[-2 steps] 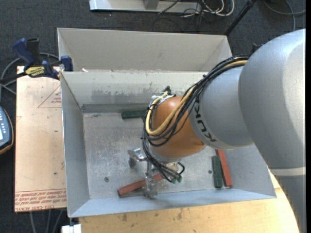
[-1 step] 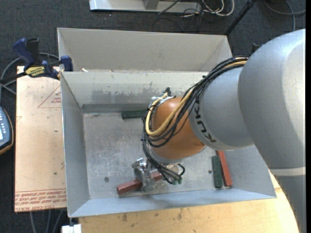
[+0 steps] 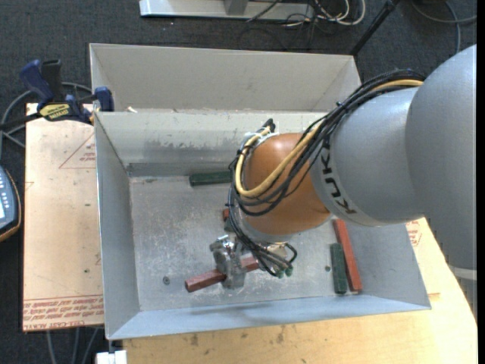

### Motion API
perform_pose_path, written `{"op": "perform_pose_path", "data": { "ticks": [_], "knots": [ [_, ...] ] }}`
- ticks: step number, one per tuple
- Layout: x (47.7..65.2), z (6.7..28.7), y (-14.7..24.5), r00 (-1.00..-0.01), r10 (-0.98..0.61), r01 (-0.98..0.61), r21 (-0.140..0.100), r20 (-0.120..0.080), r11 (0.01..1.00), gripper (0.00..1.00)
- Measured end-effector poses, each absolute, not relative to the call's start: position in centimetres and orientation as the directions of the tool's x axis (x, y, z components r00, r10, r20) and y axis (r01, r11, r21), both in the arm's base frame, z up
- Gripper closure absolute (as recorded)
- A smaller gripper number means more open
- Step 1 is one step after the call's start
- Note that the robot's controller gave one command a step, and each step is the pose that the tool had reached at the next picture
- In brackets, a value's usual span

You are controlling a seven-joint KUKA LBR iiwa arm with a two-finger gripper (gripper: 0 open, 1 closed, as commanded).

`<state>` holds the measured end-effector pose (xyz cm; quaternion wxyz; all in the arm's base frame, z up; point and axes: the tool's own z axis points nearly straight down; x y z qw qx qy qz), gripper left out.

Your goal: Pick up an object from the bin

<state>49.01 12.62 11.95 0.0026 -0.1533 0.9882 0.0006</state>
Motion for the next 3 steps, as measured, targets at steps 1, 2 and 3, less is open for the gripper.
{"op": "perform_pose_path", "data": {
  "ticks": [1,2,3],
  "knots": [
    [49.0,12.2,12.7,-0.953,-0.302,-0.302,0.001,-0.002,0.953,1.00],
    [49.2,18.2,12.8,-0.953,-0.302,-0.302,0.000,-0.008,0.953,1.00],
    [49.3,18.5,12.8,-0.954,-0.301,-0.301,0.001,-0.003,0.954,1.00]
  ]
}}
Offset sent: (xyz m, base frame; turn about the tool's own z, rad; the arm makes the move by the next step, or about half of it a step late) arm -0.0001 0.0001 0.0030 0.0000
